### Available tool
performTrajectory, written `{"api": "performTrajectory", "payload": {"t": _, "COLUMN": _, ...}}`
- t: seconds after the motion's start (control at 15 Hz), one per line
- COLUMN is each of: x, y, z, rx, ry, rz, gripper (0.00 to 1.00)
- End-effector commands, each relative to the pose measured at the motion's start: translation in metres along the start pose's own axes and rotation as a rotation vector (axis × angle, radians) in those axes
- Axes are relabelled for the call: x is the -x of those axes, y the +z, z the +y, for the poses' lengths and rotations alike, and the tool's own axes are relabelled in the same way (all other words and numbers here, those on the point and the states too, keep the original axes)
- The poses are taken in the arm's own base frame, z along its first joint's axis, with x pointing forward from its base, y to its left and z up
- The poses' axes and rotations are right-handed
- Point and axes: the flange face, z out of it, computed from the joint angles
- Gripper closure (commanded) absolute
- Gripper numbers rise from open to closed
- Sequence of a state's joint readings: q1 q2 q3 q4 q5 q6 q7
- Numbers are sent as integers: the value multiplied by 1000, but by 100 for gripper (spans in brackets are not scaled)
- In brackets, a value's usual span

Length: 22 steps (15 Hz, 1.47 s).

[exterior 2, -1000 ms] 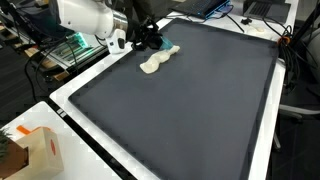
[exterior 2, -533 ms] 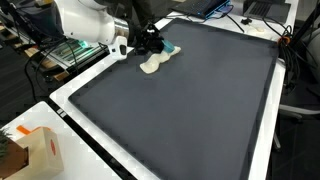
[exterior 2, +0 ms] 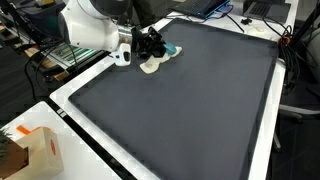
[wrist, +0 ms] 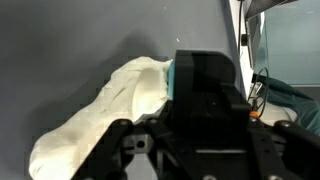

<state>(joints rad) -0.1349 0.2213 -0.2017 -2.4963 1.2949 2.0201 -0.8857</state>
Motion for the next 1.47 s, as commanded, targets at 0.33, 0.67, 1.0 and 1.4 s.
{"api": "performTrajectory", "payload": {"t": 0.33, "x": 0, "y": 14, "z": 18, "rx": 170, "ry": 0, "rz": 23, "gripper": 75}}
{"api": "performTrajectory", "payload": {"t": 0.67, "x": 3, "y": 12, "z": 9, "rx": 225, "ry": -16, "rz": 24, "gripper": 75}}
{"api": "performTrajectory", "payload": {"t": 1.0, "x": 6, "y": 11, "z": 1, "rx": 294, "ry": -12, "rz": 7, "gripper": 75}}
{"api": "performTrajectory", "payload": {"t": 1.4, "x": 3, "y": 12, "z": -1, "rx": 279, "ry": 29, "rz": 20, "gripper": 75}}
